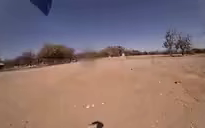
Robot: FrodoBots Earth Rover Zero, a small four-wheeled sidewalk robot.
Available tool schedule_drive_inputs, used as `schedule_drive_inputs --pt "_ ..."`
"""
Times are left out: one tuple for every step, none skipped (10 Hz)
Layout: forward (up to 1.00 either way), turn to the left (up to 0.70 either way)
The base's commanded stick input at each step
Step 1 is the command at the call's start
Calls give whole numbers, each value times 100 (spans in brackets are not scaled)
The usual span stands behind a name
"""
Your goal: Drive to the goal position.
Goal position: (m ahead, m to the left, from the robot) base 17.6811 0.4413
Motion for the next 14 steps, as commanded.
schedule_drive_inputs --pt "100 0" --pt "100 0" --pt "100 0" --pt "100 0" --pt "100 0" --pt "100 0" --pt "100 0" --pt "100 0" --pt "100 0" --pt "100 0" --pt "100 0" --pt "100 0" --pt "100 0" --pt "100 0"
